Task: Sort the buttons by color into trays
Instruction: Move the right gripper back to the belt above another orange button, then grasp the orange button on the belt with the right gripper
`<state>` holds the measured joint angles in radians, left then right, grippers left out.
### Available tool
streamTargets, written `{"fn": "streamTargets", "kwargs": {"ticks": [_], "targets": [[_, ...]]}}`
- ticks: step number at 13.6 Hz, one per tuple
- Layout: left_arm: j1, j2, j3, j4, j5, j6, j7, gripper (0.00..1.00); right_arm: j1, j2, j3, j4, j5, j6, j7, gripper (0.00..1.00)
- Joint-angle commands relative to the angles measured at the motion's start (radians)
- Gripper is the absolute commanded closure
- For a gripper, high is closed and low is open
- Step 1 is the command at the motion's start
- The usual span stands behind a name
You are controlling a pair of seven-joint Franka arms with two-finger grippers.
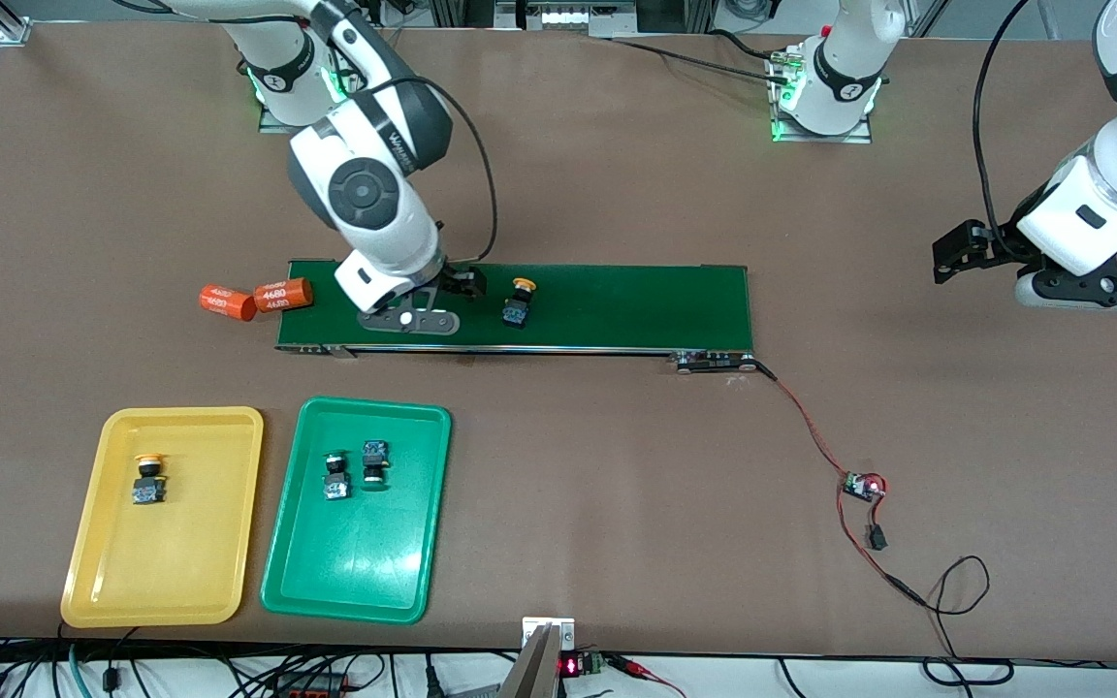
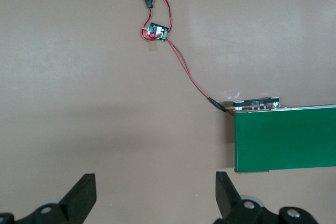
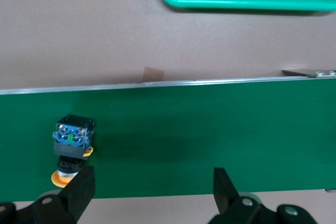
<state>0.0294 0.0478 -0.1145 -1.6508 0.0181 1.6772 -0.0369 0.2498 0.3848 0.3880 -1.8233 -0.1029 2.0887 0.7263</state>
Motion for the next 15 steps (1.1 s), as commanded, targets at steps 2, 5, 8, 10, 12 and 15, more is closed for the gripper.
{"fn": "streamTargets", "kwargs": {"ticks": [2, 5, 8, 10, 12, 15], "targets": [[0.004, 0.012, -0.001, 0.028, 0.042, -0.016, 0.023, 0.0, 0.022, 0.016, 0.002, -0.018, -0.021, 0.047, 0.057, 0.0], [0.007, 0.011, 0.009, 0.029, 0.042, -0.016, 0.025, 0.0, 0.025, 0.04, 0.002, -0.016, -0.021, 0.077, 0.11, 0.0], [0.009, 0.012, 0.012, 0.029, 0.04, -0.016, 0.023, 0.0, 0.028, 0.057, 0.002, -0.018, -0.021, 0.091, 0.12, 0.0], [0.009, 0.012, 0.01, 0.029, 0.04, -0.016, 0.015, 0.0, 0.034, 0.069, 0.002, -0.018, -0.024, 0.099, 0.119, 0.0], [0.007, 0.012, 0.01, 0.029, 0.04, -0.016, 0.014, 0.0, 0.034, 0.082, 0.002, -0.018, -0.026, 0.12, 0.12, 0.0], [0.006, 0.012, 0.004, 0.029, 0.039, -0.016, 0.014, 0.0, 0.034, 0.095, 0.002, -0.021, -0.032, 0.129, 0.12, 0.0]]}}
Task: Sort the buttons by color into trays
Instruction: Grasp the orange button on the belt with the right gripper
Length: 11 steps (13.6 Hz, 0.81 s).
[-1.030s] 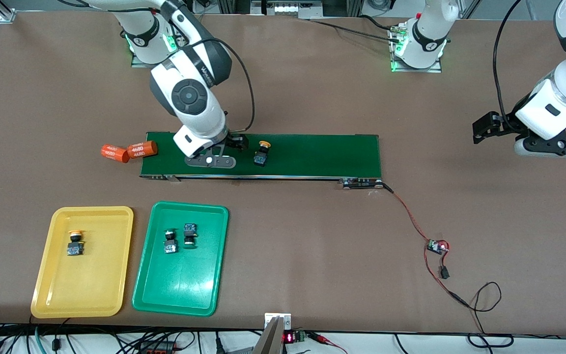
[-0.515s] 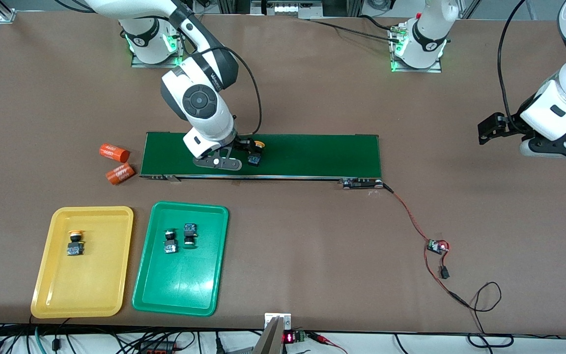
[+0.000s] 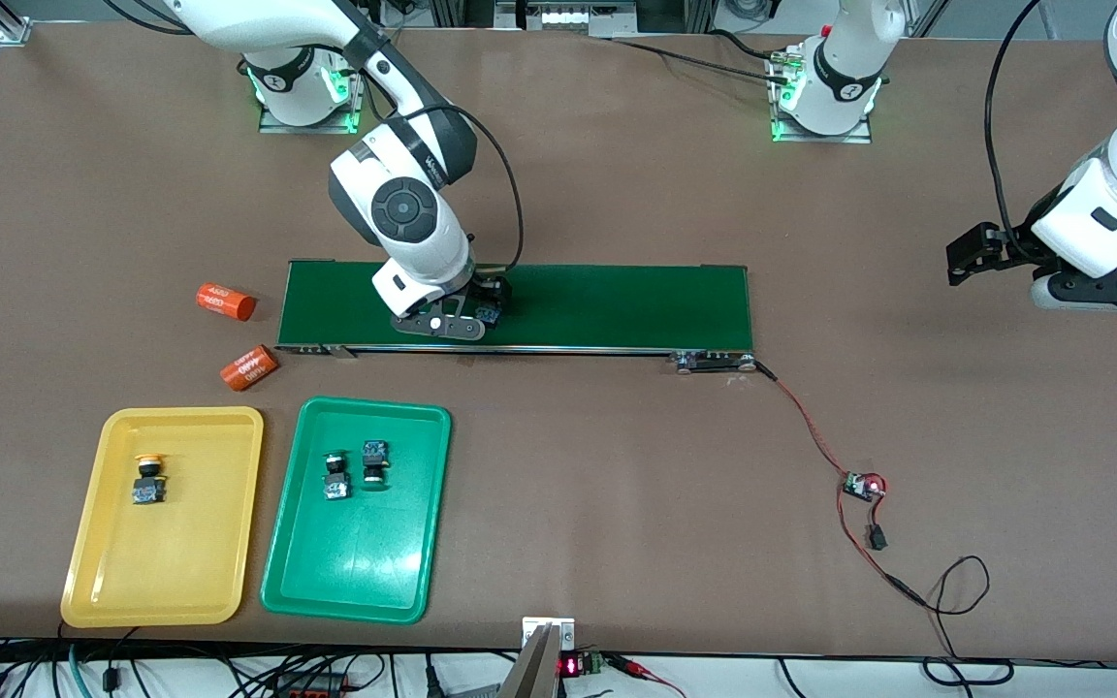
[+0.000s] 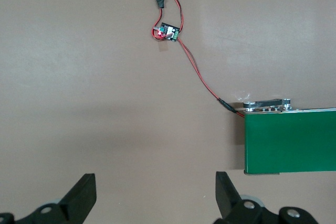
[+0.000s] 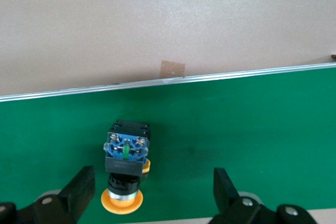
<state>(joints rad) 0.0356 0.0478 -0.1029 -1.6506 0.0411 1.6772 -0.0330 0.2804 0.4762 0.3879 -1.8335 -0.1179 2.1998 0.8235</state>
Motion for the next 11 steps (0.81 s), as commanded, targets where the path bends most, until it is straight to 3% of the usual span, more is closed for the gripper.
{"fn": "streamTargets", "kwargs": {"ticks": [1, 5, 7, 10, 11], "targets": [[0.0, 0.011, -0.011, 0.029, 0.016, -0.016, 0.009, 0.0, 0.003, 0.013, 0.002, -0.01, -0.019, 0.021, 0.023, 0.0], [0.003, 0.009, -0.006, 0.028, 0.013, -0.022, 0.021, 0.0, 0.002, 0.022, 0.002, -0.061, -0.028, 0.064, 0.023, 0.03], [0.006, 0.011, -0.001, 0.028, 0.01, -0.022, 0.021, 0.0, 0.0, 0.028, 0.002, -0.066, -0.028, 0.067, 0.023, 0.2], [0.004, 0.012, -0.001, 0.028, 0.008, -0.017, 0.019, 0.0, -0.007, 0.028, 0.002, -0.064, -0.026, 0.06, 0.023, 0.63], [0.004, 0.012, -0.001, 0.028, 0.008, -0.02, 0.021, 0.0, -0.012, 0.027, 0.002, -0.062, -0.026, 0.058, 0.023, 0.74]]}}
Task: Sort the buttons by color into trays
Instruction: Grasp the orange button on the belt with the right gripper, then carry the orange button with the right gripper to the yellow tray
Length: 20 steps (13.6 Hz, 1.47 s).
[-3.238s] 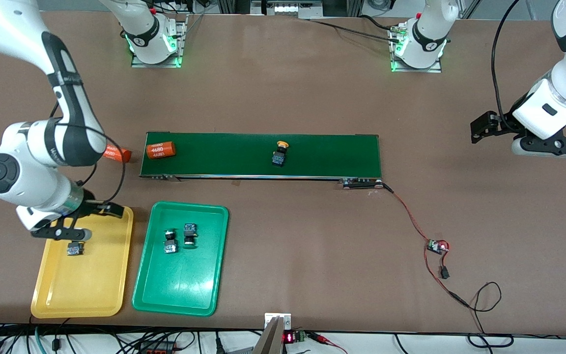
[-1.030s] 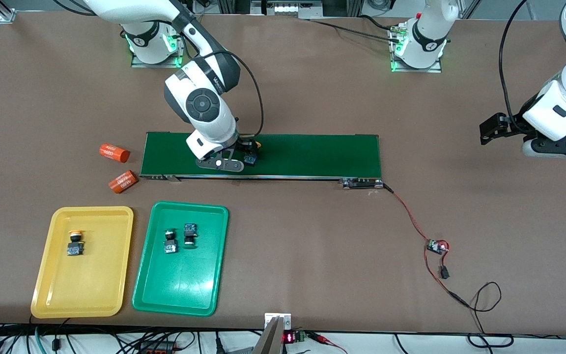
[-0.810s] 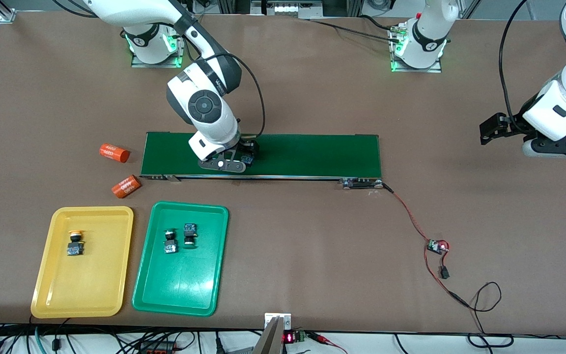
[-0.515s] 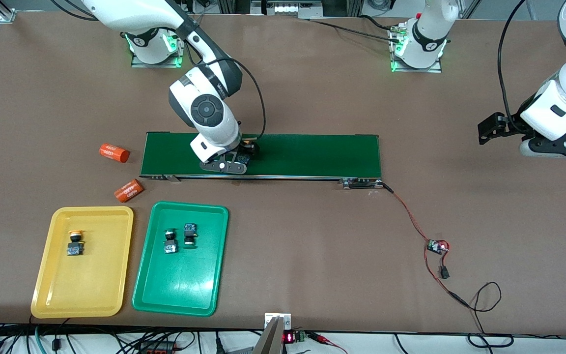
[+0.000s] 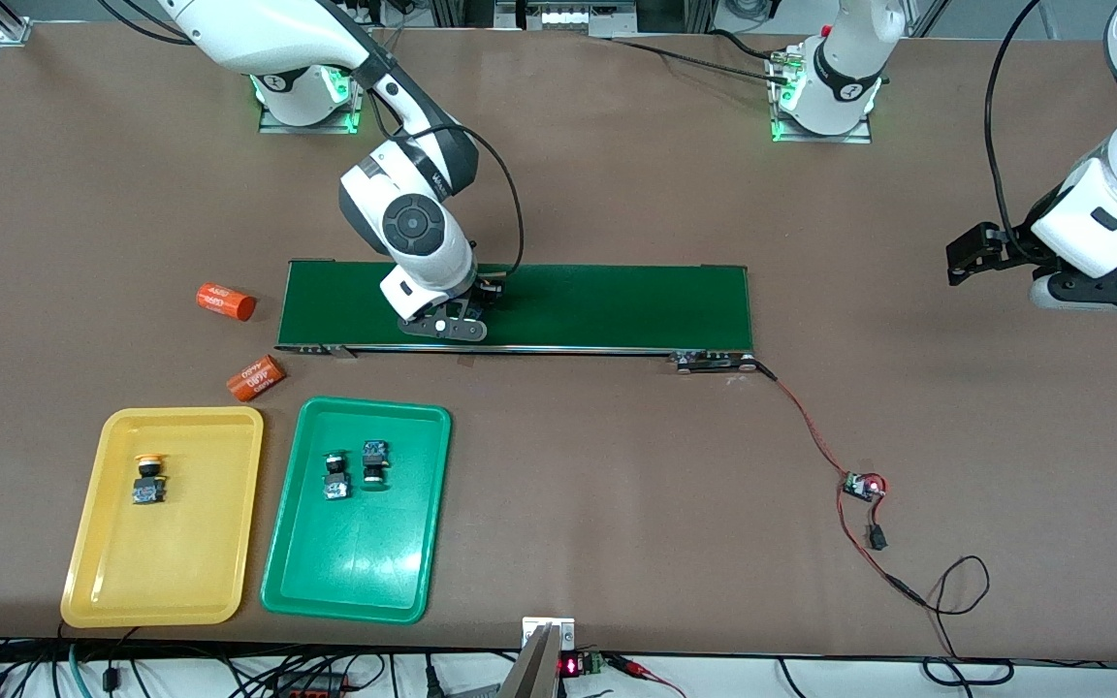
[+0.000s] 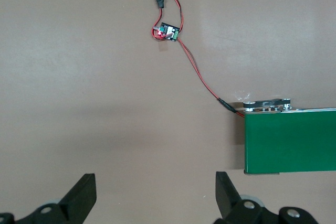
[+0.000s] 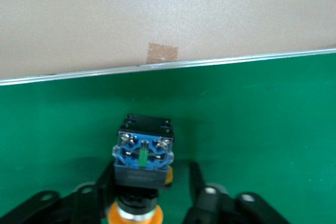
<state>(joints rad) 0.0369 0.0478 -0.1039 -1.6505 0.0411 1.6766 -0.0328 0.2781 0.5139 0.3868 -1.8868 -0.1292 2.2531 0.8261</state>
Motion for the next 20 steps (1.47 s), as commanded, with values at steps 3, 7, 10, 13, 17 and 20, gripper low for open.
{"fn": "streamTargets", "kwargs": {"ticks": [3, 7, 10, 13, 17, 20], "targets": [[0.001, 0.012, 0.0, 0.028, 0.008, -0.017, 0.017, 0.0, -0.025, -0.032, 0.001, 0.006, -0.015, -0.007, 0.005, 0.82], [0.005, 0.012, 0.0, 0.028, 0.008, -0.017, 0.02, 0.0, -0.117, -0.068, -0.002, 0.113, -0.012, -0.133, -0.129, 0.82], [0.003, 0.012, 0.0, 0.028, 0.008, -0.017, 0.011, 0.0, -0.233, -0.057, -0.006, 0.176, -0.012, -0.153, -0.267, 0.81], [0.005, 0.012, 0.0, 0.028, 0.008, -0.017, 0.019, 0.0, -0.336, -0.019, -0.014, 0.244, -0.013, -0.15, -0.474, 0.81], [0.006, 0.012, 0.0, 0.028, 0.008, -0.015, 0.02, 0.0, -0.344, 0.079, -0.173, 0.314, -0.127, -0.114, -0.663, 0.81], [0.006, 0.012, 0.0, 0.028, 0.011, -0.017, 0.022, 0.0, -0.375, 0.178, -0.244, 0.313, -0.257, 0.144, -0.735, 0.81]]}}
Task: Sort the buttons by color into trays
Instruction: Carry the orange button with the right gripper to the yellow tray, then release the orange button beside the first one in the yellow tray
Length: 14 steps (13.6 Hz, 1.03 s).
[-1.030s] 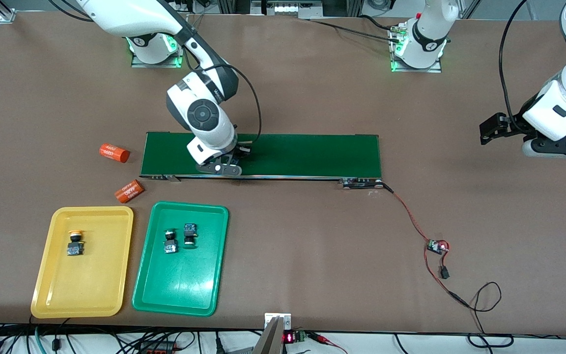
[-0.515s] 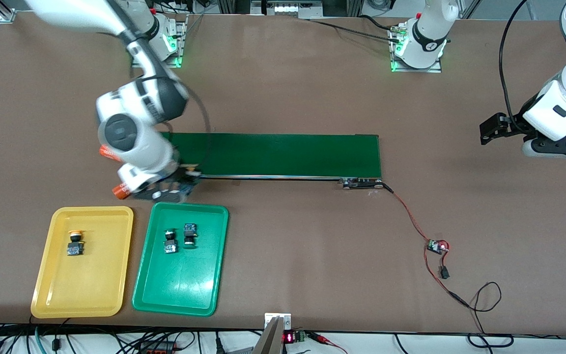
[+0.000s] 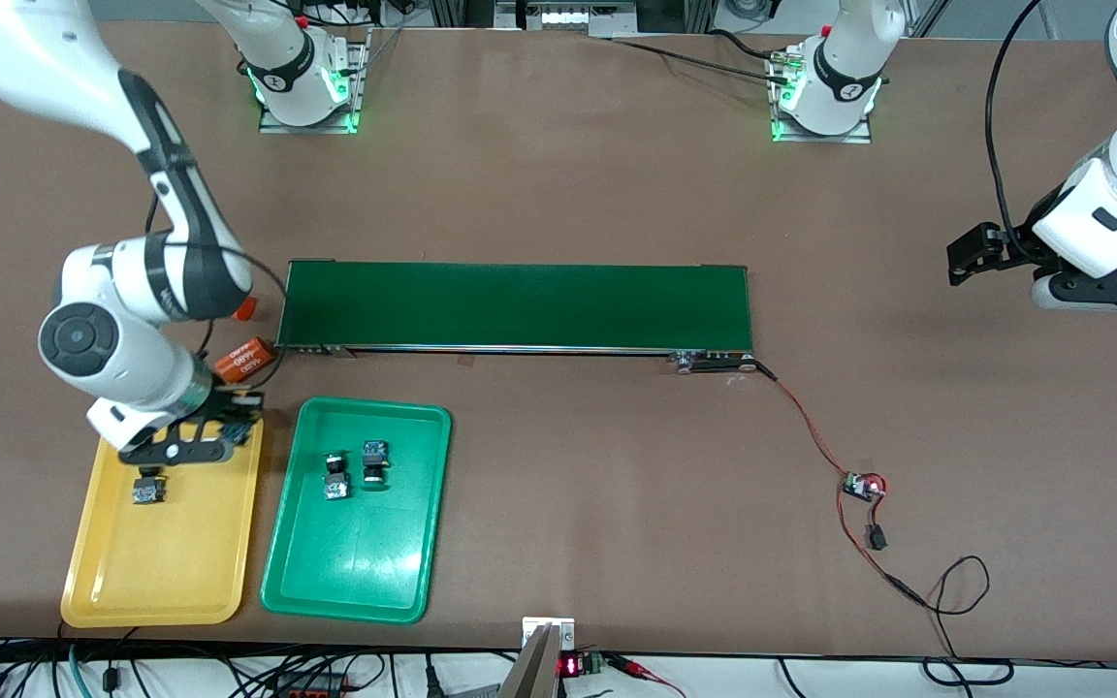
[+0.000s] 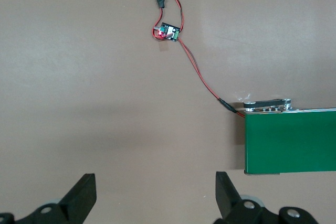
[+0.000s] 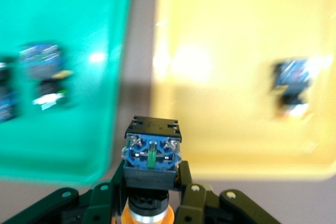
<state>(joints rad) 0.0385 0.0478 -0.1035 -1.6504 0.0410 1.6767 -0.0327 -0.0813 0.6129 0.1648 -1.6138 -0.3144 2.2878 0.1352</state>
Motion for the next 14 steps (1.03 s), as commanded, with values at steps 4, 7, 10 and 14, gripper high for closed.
{"fn": "streamTargets", "kwargs": {"ticks": [4, 7, 10, 14], "targets": [[0.003, 0.012, -0.001, 0.027, 0.01, -0.017, 0.019, 0.0, -0.048, 0.178, -0.065, 0.041, -0.192, 0.317, -0.059, 0.81], [0.021, 0.012, -0.001, 0.027, 0.008, -0.018, 0.023, 0.0, -0.052, 0.203, -0.068, 0.051, -0.193, 0.355, -0.057, 0.8], [0.012, 0.012, -0.012, 0.027, 0.01, -0.02, 0.02, 0.0, -0.051, 0.206, -0.068, 0.049, -0.186, 0.357, -0.04, 0.14], [0.008, 0.012, -0.013, 0.027, 0.011, -0.02, 0.02, 0.0, -0.045, 0.17, -0.067, 0.038, -0.175, 0.352, -0.046, 0.0]]}}
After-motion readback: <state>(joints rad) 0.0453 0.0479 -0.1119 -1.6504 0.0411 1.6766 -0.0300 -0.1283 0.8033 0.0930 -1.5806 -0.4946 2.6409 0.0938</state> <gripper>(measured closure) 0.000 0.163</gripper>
